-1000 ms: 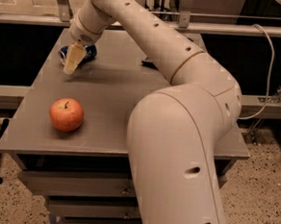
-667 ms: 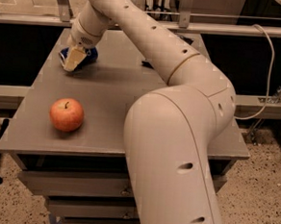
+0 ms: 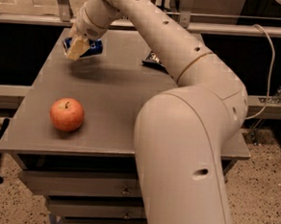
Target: Pick pepsi can
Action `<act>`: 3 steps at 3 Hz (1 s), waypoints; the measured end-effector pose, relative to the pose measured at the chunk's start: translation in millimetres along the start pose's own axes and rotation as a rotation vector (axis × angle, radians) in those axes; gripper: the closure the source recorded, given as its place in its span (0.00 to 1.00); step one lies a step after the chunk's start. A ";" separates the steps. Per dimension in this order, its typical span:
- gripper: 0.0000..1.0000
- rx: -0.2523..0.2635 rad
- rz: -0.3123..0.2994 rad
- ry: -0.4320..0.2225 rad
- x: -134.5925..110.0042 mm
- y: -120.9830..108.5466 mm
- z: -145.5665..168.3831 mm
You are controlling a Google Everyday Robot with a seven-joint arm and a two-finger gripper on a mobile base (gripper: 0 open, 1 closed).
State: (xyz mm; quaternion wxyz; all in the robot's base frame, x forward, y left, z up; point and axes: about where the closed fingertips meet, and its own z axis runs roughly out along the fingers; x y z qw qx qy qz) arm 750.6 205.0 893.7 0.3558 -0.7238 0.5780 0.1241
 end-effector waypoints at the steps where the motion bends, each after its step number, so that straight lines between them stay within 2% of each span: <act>1: 1.00 0.064 -0.032 -0.093 -22.3 -2.0 -48.4; 2: 1.00 0.128 0.026 -0.352 -46.5 9.3 -106.3; 3: 1.00 0.113 0.035 -0.370 -51.5 12.9 -107.5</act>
Offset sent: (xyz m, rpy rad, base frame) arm -0.0869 -0.0724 0.1588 0.6776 -0.0272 0.0516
